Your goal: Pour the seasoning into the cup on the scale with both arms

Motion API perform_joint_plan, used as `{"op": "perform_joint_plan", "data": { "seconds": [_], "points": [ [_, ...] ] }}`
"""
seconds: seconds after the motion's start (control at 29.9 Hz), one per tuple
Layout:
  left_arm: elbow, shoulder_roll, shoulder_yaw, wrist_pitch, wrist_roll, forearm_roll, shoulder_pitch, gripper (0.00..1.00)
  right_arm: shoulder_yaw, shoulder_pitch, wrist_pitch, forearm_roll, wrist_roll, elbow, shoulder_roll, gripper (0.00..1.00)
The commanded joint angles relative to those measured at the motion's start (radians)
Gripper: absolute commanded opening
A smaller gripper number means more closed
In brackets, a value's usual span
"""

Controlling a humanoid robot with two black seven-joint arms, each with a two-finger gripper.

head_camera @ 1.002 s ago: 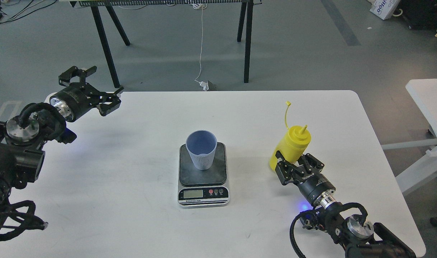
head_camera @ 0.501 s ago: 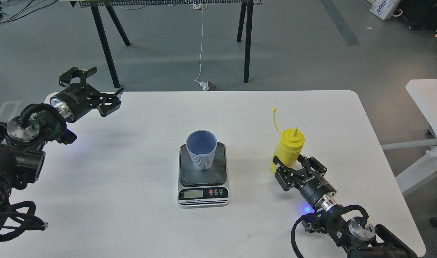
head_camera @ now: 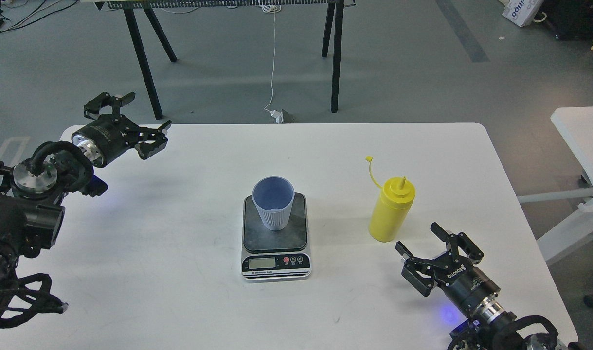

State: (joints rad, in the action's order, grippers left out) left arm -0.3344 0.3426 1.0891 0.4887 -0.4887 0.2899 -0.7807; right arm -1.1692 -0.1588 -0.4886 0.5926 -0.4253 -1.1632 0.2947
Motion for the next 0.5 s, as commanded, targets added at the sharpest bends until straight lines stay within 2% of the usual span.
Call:
{"op": "perform_joint_plan", "data": {
  "seconds": [0.0, 0.1, 0.23, 0.33, 0.47],
  "points": [
    [0.000, -0.001, 0.000, 0.000, 0.000, 0.002, 0.000, 1.00, -0.023, -0.152, 0.000, 0.001, 0.003, -0.165, 0.118, 0.99],
    [0.000, -0.002, 0.002, 0.000, 0.000, 0.002, 0.000, 1.00, -0.076, -0.235, 0.000, 0.001, 0.007, -0.251, 0.223, 0.98],
    [0.000, -0.002, 0.006, 0.000, 0.000, 0.005, 0.000, 1.00, -0.199, -0.231, 0.000, 0.001, 0.006, -0.247, 0.311, 0.98],
    [0.000, -0.001, 0.009, 0.000, 0.000, 0.009, 0.004, 1.00, -0.225, -0.107, 0.000, -0.005, 0.007, -0.219, 0.375, 0.98],
    [0.000, 0.013, 0.028, 0.000, 0.000, 0.017, 0.031, 1.00, -0.143, 0.135, 0.000, -0.007, 0.005, -0.116, 0.419, 0.98]
  ]
}}
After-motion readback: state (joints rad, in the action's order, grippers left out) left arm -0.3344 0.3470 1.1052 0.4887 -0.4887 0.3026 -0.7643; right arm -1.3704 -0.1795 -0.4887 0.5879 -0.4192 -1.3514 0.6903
